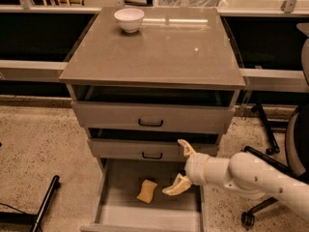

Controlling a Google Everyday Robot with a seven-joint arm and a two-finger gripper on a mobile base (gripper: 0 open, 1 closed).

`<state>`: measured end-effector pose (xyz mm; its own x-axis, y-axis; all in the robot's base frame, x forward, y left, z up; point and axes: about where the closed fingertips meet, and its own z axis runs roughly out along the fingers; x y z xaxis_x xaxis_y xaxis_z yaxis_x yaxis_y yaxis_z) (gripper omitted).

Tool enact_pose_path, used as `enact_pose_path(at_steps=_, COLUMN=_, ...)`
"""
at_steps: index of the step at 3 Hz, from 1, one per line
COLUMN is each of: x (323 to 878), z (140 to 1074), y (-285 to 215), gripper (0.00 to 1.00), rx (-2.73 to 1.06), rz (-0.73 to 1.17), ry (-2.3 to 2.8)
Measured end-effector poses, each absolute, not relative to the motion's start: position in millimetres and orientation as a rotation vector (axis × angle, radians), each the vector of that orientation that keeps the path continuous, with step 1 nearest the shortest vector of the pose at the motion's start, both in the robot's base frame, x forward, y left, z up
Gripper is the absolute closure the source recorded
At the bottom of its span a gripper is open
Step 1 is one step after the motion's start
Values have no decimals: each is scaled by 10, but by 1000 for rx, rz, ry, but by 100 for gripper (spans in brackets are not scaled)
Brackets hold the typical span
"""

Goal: Pick sponge from bottom drawer and place on counter

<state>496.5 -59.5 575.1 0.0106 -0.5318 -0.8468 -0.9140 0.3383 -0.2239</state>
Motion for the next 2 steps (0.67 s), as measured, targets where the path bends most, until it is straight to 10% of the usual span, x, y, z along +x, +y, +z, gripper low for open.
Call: enact_pose_path(at_steps=2, x=4882, z=4346, y=-687, gripper=0, rx=-1186, rz=574, ry=1709)
